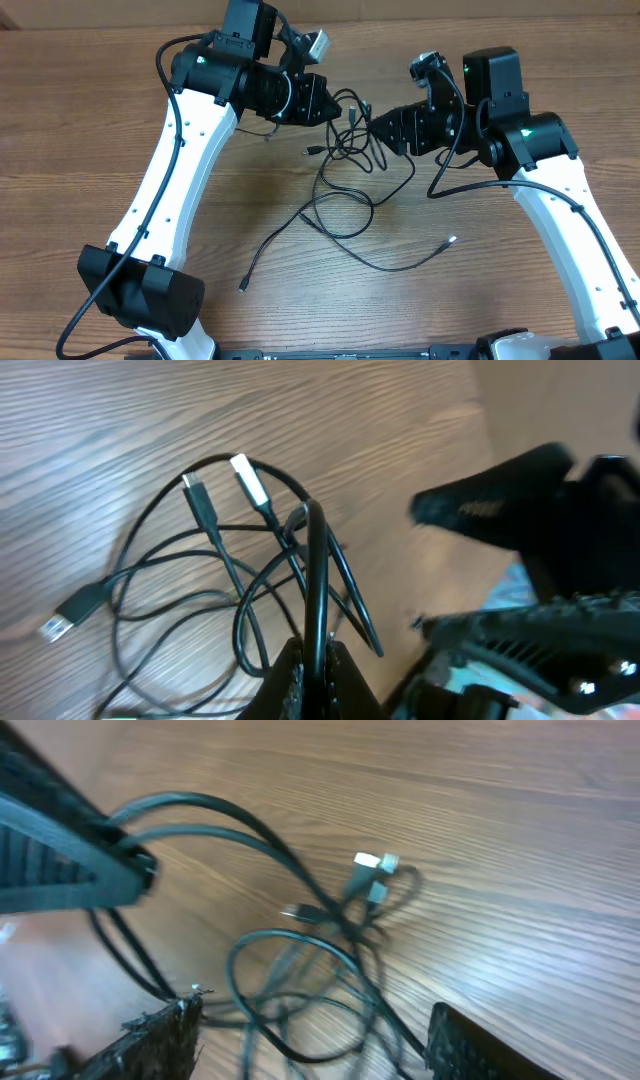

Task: Untangle cables

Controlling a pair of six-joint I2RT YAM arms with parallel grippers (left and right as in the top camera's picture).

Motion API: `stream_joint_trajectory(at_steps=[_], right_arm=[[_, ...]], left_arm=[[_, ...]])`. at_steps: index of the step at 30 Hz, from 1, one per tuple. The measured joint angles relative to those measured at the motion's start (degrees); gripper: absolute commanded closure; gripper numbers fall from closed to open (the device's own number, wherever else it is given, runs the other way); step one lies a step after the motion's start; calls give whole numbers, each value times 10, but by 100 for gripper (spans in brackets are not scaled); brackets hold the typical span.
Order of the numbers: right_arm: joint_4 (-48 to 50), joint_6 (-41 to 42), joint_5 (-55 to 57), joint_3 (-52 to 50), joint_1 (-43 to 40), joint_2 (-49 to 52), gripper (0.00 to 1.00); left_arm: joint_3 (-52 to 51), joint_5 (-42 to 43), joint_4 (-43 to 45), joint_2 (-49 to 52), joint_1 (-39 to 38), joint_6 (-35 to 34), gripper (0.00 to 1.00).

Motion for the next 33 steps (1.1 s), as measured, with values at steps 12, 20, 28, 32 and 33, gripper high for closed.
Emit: stream_joint_trajectory(at_steps=[12, 20, 28, 32, 33], right_arm=[[-23, 0, 83, 0, 0, 7, 17], [-26, 0, 89, 0, 0, 24, 13], [-29, 0, 89, 0, 0, 40, 12], [-30, 0, 89, 0, 0, 46, 10], [-29, 0, 89, 0, 0, 46, 10]], left_arm=[[0, -231, -31, 0, 0, 4, 62], [-1, -324, -42, 0, 0, 4, 0], [-2, -345, -41, 0, 0, 6, 0], [-2, -347, -41, 0, 0, 6, 0], [-2, -348, -42, 0, 0, 6, 0]])
